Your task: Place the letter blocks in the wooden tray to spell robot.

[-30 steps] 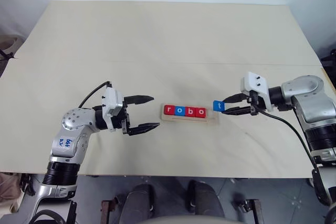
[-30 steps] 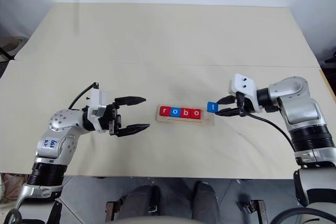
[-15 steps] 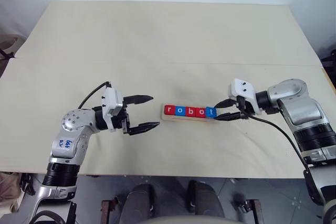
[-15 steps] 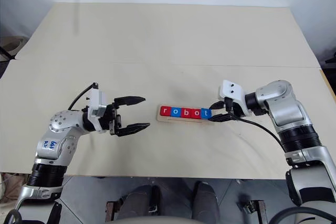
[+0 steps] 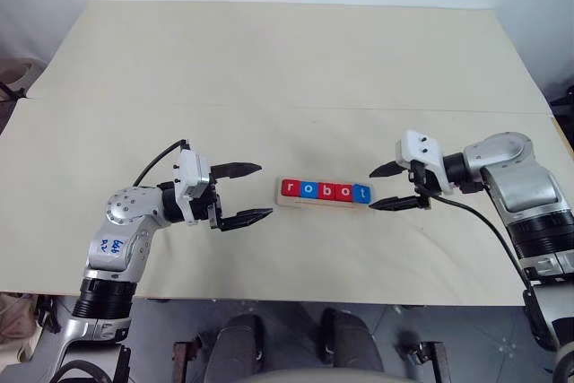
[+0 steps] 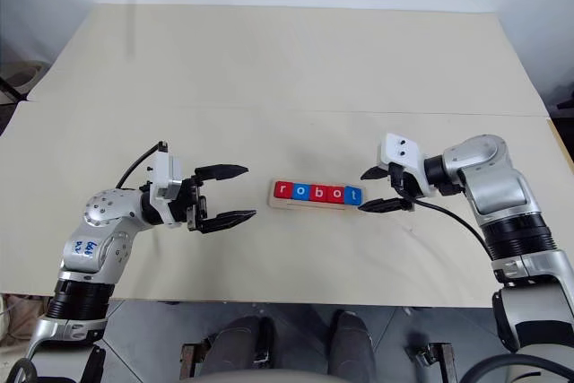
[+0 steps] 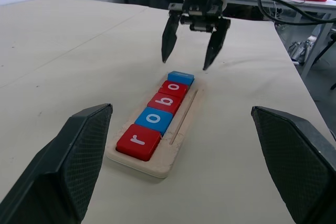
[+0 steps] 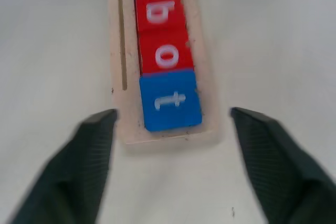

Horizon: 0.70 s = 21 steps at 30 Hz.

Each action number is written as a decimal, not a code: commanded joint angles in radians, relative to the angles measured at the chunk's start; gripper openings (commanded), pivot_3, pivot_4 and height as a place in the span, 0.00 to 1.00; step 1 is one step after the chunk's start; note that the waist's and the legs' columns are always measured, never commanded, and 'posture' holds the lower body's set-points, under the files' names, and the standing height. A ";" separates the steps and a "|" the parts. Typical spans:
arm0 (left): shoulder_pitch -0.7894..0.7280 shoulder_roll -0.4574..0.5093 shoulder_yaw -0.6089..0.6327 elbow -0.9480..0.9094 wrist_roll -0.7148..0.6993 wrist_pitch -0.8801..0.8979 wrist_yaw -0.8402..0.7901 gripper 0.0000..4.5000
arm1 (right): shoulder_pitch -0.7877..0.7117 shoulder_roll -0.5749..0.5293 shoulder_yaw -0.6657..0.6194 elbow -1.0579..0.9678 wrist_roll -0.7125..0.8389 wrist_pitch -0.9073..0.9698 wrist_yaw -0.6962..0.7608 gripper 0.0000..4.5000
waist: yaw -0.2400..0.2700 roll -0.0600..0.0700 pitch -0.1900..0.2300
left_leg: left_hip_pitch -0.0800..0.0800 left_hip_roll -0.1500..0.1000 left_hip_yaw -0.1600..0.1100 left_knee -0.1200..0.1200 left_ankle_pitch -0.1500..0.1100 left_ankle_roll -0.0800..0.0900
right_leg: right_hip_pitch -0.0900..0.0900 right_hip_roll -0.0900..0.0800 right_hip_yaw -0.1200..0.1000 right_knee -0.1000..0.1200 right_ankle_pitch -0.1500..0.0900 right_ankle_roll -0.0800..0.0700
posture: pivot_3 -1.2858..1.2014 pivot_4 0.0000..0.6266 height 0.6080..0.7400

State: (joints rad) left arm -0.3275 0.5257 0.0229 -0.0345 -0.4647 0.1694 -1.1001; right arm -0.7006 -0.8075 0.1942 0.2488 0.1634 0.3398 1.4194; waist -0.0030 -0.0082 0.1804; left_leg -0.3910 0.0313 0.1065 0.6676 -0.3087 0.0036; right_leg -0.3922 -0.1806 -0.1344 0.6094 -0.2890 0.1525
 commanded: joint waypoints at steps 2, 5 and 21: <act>0.002 -0.002 0.015 -0.033 -0.014 -0.015 0.005 1.00 | -0.008 0.021 -0.022 -0.067 0.029 0.031 -0.025 0.39 | -0.001 0.000 0.000 | 0.000 0.000 0.000 0.000 0.000 0.000 | 0.000 0.000 0.000 0.000 0.000 0.000 | 0.52 0.24 1.00; 0.000 -0.004 0.013 -0.032 -0.014 -0.016 0.007 1.00 | -0.012 0.054 -0.001 -0.061 0.008 0.027 -0.051 0.16 | -0.001 0.000 0.000 | 0.000 0.000 0.000 0.000 0.000 0.000 | 0.000 0.000 0.000 0.000 0.000 0.000 | 0.52 0.24 1.00; 0.034 0.005 0.026 -0.072 -0.020 -0.007 0.035 1.00 | -0.003 0.066 0.013 -0.019 -0.015 0.022 -0.054 0.00 | -0.001 0.000 0.000 | 0.000 0.000 0.000 0.000 0.000 0.000 | 0.000 0.000 0.000 0.000 0.000 0.000 | 0.52 0.24 1.00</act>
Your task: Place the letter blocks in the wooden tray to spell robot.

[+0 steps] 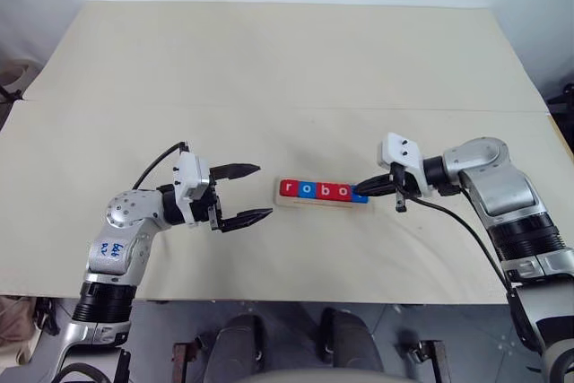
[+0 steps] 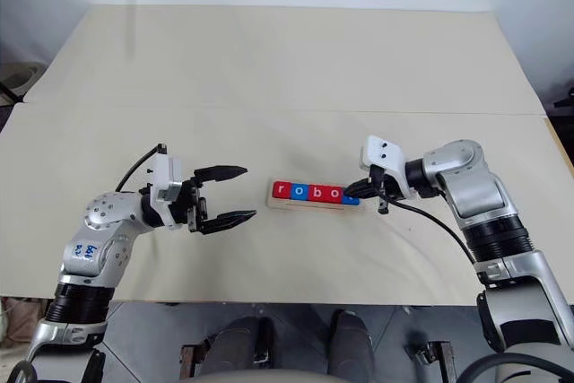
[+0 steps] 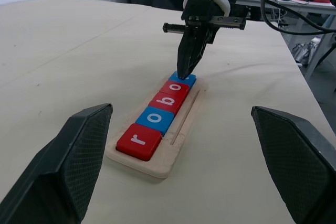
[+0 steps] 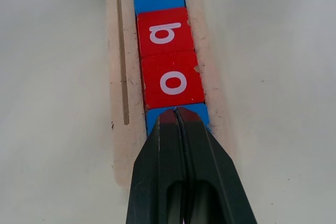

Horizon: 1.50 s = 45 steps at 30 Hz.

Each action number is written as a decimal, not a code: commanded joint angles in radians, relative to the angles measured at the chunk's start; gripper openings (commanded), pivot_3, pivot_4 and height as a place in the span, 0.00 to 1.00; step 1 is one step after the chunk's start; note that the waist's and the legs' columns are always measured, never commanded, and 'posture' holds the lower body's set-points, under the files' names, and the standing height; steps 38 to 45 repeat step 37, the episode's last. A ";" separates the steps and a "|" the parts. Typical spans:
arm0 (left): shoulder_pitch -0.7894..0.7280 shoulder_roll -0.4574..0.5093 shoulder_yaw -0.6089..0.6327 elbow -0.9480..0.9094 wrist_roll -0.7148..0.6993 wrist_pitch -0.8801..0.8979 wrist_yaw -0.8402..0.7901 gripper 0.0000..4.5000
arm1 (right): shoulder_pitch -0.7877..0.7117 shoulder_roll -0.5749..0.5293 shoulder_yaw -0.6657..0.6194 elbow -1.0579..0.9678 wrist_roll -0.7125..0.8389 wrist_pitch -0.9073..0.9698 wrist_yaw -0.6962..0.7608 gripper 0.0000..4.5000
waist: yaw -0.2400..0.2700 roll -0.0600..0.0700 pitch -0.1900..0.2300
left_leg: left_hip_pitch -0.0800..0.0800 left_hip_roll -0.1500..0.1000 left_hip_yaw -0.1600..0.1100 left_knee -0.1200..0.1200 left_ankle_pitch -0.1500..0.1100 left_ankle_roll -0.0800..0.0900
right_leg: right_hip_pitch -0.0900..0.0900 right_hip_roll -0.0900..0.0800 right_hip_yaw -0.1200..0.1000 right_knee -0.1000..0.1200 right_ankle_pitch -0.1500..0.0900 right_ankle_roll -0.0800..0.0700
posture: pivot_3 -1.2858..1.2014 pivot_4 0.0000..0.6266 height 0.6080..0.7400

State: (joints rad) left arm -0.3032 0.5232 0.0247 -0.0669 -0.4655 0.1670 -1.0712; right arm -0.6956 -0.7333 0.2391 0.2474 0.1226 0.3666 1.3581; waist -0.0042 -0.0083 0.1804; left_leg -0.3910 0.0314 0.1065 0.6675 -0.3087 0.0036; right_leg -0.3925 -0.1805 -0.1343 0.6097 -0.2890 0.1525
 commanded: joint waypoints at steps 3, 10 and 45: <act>0.016 0.009 0.025 -0.046 -0.021 -0.001 0.008 1.00 | 0.003 -0.003 -0.068 -0.038 0.066 0.010 0.003 0.00 | 0.000 0.000 0.000 | 0.000 0.000 0.000 0.000 0.000 0.000 | 0.000 0.000 0.000 0.000 0.000 0.000 | 0.52 0.24 1.00; 0.057 0.038 0.066 -0.053 -0.027 -0.005 0.006 1.00 | 0.155 -0.048 -0.220 -0.115 0.156 -0.040 -0.028 0.04 | 0.005 0.000 0.000 | 0.000 0.000 0.000 0.000 0.000 0.000 | 0.001 0.000 0.000 -0.001 0.000 0.000 | 0.52 0.24 1.00; 0.247 0.182 0.262 -0.055 0.011 -0.056 0.101 1.00 | 0.564 -0.030 -0.539 -0.245 0.378 -0.309 -0.084 1.00 | 0.004 0.000 0.000 | 0.002 0.000 0.000 -0.001 -0.001 0.000 | 0.001 0.000 0.001 0.000 0.000 0.000 | 0.52 0.24 1.00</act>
